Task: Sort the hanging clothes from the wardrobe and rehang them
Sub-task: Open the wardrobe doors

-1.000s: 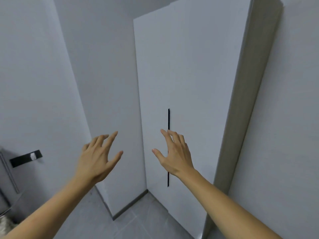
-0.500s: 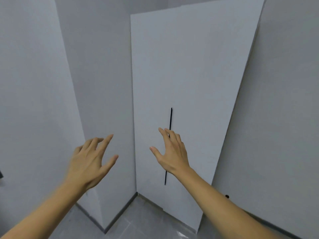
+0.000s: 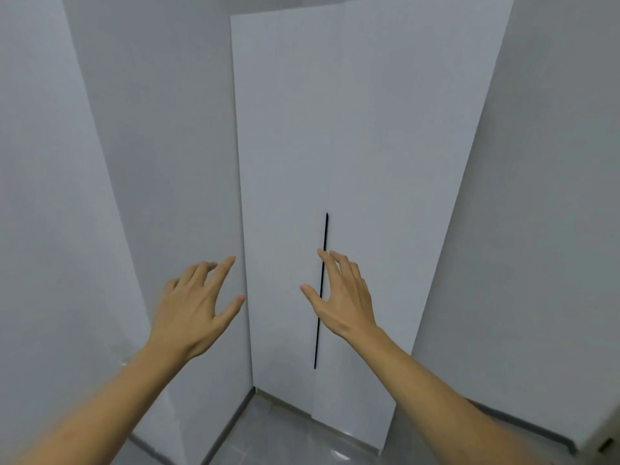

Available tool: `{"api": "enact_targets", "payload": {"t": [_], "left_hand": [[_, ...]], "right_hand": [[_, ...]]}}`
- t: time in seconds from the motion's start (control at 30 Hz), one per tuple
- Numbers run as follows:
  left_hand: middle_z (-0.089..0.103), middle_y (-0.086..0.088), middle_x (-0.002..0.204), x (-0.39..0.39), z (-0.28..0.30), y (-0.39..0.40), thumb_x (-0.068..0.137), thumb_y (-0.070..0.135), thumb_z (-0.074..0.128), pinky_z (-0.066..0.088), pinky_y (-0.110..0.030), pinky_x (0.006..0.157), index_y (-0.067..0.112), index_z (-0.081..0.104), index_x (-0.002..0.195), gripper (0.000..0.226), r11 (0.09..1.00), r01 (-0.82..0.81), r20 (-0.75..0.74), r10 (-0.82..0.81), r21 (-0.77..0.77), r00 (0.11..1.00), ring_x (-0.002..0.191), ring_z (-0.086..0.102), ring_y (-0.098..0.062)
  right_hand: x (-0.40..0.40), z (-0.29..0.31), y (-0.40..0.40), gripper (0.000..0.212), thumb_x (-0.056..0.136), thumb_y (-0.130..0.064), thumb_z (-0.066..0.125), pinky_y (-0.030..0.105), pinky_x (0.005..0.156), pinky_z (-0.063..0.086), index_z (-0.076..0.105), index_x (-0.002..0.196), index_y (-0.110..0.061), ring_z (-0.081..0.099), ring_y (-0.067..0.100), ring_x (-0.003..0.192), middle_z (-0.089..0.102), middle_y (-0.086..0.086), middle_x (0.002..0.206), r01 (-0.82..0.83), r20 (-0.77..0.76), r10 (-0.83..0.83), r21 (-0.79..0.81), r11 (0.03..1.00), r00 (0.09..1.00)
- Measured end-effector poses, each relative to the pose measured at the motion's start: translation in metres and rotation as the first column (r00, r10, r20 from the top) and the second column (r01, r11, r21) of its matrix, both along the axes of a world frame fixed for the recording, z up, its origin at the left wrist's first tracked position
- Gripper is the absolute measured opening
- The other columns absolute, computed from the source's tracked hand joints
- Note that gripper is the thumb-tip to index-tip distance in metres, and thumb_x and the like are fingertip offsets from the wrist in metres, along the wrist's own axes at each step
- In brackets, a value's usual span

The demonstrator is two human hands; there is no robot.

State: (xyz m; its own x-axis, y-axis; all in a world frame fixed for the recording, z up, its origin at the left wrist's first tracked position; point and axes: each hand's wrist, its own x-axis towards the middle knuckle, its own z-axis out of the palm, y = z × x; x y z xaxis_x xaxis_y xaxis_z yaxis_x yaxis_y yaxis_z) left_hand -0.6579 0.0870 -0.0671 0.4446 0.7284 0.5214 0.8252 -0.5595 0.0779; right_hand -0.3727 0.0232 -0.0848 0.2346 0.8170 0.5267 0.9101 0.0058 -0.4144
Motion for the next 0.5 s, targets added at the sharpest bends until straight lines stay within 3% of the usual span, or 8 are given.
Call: {"api": "enact_targets", "payload": {"t": [0.5], "left_hand": [[0.057,-0.005,0.143,0.094,0.006,0.21,0.099,0.07,0.023,0.046,-0.045,0.101,0.029,0.031,0.163,0.076,0.992,0.122,-0.065,-0.12,0.025,0.991,0.134,0.05,-0.024]], "right_hand": [[0.08,-0.016,0.179,0.08,0.093,-0.07,0.051,0.045,0.11,0.044,0.026,0.161,-0.036,0.035,0.017,0.142,0.035,-0.009,0.158,0.144,-0.072,-0.145,-0.019,0.989,0.987]]}}
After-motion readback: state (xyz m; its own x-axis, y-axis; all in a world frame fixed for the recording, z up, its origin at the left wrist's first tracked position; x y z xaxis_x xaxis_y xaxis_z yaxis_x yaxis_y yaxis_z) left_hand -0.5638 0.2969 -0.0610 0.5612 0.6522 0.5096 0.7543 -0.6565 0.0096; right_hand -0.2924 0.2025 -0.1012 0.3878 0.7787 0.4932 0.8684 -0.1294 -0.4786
